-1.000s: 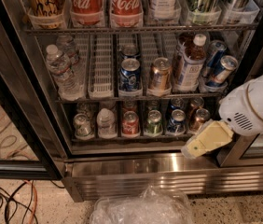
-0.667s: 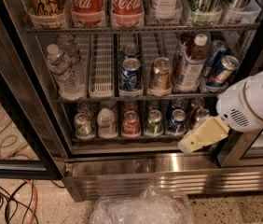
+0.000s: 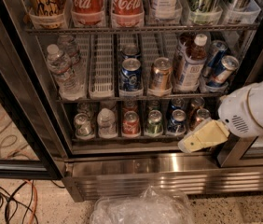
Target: Pick redbull can from middle shelf of fridge
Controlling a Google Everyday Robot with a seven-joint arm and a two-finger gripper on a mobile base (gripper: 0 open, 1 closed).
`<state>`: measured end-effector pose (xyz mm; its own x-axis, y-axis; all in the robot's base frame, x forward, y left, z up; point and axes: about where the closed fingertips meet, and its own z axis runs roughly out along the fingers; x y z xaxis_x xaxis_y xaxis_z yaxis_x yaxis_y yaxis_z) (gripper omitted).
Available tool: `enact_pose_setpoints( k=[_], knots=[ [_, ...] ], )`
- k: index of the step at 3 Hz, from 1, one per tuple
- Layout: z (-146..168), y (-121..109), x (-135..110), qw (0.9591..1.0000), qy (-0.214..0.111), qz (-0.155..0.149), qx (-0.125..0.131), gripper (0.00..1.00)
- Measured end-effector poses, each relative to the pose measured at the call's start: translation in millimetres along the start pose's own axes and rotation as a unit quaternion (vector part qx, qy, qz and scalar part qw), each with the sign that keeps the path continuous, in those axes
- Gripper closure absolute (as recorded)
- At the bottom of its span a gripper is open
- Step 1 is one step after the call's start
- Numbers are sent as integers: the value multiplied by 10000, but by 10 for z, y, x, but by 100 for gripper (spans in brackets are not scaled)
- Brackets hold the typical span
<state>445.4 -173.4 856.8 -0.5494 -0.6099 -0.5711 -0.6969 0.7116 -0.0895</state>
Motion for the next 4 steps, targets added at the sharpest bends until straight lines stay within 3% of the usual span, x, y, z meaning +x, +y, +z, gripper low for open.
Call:
enact_pose_setpoints(
  k=[1, 2, 3, 4],
  knots=[
    [154, -30, 224, 9978, -480, 408, 200, 0],
    [278, -238, 248, 9903, -1053, 711, 567, 0],
    [369, -548, 180, 9768, -1621, 1065, 909, 0],
    [438, -802, 106, 9673, -1935, 1191, 1123, 0]
  ],
)
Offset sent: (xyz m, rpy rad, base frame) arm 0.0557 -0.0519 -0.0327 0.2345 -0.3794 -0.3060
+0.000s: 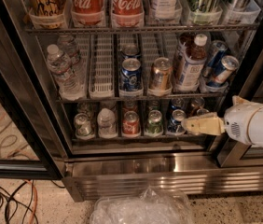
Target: Pick redbull can from middle shelf of fridge
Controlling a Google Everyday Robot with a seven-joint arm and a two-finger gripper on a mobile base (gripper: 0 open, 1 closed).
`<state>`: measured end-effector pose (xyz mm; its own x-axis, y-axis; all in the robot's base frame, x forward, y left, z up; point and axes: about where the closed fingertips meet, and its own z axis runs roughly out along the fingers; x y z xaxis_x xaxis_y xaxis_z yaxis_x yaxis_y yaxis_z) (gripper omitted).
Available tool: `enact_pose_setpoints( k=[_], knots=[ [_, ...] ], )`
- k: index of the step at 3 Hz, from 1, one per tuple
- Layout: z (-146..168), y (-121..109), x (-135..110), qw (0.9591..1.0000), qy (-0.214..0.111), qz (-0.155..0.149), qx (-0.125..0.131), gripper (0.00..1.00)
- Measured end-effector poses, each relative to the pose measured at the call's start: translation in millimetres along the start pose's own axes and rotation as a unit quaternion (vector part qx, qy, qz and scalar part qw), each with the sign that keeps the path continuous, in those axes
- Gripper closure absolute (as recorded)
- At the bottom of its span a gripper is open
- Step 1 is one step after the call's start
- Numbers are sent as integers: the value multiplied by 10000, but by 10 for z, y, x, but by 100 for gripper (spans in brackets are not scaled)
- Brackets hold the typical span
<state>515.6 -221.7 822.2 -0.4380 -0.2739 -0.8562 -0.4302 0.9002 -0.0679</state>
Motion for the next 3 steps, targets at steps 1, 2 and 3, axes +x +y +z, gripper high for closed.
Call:
enact_pose_setpoints(
  k=[1, 2, 3],
  knots=[
    [0, 0, 0, 10000, 0, 0, 0, 0],
    [87, 7, -15, 9997, -215, 51, 38, 0],
    [184, -79, -47, 9974, -647, 87, 297, 0]
  ],
)
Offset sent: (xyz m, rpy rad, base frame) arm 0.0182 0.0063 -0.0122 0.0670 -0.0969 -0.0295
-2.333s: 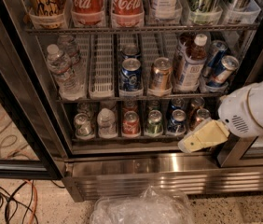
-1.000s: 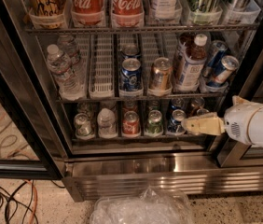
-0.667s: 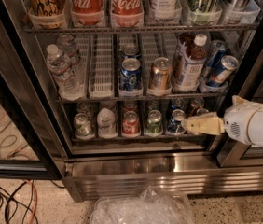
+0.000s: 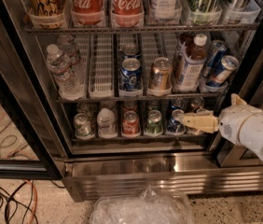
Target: Pick redbull can from middle shelf of fridge
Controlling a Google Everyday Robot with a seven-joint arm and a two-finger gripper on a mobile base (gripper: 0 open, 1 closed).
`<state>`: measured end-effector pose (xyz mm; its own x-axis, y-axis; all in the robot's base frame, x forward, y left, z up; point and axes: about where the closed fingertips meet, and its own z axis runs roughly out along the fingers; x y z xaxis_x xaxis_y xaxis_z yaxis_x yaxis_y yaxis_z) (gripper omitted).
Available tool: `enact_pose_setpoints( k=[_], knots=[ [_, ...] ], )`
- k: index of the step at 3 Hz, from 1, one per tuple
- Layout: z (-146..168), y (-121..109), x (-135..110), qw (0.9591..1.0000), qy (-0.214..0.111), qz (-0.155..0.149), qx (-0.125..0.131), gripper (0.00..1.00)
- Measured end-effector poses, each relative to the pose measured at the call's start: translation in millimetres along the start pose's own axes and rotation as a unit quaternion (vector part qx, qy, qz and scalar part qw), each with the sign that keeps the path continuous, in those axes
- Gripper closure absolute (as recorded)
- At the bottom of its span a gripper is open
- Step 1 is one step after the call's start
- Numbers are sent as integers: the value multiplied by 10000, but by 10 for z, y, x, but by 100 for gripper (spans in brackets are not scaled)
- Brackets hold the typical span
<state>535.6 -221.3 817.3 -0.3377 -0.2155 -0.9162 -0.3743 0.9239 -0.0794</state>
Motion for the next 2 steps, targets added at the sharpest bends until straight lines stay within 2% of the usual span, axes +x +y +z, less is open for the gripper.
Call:
enact_pose_setpoints(
  k=[1, 2],
  knots=[
    [37, -98, -116, 9982, -496, -93, 323, 0],
    [42, -10, -328, 9936, -1035, -181, 408, 0]
  ],
)
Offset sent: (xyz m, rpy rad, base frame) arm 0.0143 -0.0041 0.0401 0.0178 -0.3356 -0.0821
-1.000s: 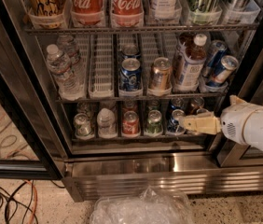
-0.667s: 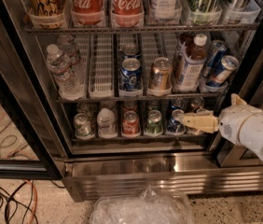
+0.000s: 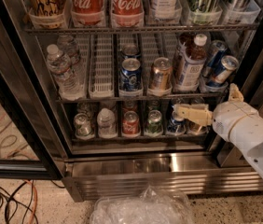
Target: Pick redbull can from middle shelf of fridge
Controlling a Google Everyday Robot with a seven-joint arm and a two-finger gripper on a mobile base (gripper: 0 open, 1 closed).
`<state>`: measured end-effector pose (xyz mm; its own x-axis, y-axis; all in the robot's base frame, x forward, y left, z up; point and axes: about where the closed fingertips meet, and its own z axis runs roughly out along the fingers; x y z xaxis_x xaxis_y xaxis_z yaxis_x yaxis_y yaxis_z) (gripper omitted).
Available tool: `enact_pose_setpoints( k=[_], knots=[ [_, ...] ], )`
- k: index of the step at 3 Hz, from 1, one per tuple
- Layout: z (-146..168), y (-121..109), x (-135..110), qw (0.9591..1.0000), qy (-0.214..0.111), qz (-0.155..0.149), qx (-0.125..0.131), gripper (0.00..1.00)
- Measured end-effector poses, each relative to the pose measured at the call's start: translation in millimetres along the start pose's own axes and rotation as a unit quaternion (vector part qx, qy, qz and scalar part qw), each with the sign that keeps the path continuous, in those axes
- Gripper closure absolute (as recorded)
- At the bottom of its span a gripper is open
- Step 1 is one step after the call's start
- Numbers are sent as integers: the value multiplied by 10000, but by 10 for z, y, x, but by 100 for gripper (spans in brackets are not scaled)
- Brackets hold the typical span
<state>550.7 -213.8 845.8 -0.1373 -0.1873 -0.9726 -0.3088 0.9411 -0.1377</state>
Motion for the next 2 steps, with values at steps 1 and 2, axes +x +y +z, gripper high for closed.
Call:
enact_pose_setpoints(
  k=[1, 2],
  knots=[
    [58, 61, 5, 10000, -47, 7, -25, 0],
    [105, 59, -13, 9999, -134, 4, 13, 2]
  ],
)
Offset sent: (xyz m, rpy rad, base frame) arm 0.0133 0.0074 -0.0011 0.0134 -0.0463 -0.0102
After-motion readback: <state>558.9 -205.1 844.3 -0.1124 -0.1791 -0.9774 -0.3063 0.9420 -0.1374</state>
